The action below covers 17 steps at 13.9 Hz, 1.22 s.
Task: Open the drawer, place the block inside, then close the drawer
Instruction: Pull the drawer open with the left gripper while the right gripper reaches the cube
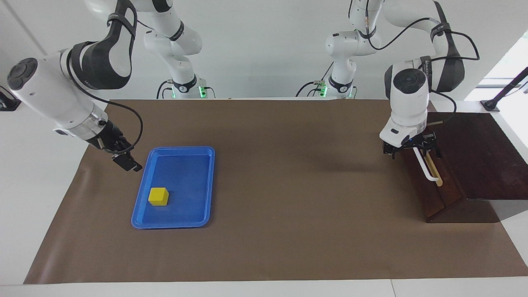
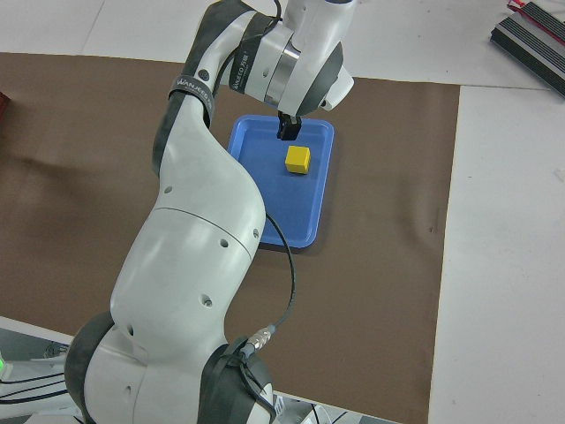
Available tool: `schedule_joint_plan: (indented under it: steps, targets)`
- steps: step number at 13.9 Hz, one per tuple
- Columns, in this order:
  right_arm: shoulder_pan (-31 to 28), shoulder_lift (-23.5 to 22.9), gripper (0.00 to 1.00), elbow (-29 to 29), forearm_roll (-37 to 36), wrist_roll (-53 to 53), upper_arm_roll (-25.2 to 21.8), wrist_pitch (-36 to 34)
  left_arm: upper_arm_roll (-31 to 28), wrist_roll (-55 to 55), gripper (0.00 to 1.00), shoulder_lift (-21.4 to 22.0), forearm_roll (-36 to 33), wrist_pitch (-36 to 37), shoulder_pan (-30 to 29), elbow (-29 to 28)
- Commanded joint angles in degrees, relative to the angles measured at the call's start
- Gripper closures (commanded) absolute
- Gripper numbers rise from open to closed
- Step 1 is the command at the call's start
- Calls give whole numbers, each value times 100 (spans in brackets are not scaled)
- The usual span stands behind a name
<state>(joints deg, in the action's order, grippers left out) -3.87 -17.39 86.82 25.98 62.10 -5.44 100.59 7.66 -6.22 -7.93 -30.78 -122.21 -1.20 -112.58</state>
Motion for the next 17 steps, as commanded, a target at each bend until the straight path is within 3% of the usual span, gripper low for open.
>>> schedule_joint_plan:
  steps: [1, 5, 12, 17]
  targets:
    - [-481, -307, 6, 28, 704, 145, 26, 66, -19, -37, 0, -94, -296, -312, -82, -115]
    - [-791, -511, 4, 738, 1188, -30, 34, 136, -19, -46, 0, -279, -631, -479, -231, -107]
    - [-712, -1038, 4, 809, 1655, -725, 34, 716, -10, -72, 0, -279, -631, -716, -478, -194]
    - [-747, -1284, 4, 819, 1822, -953, 34, 856, 8, -1187, 0, -569, -631, -875, -5, -177]
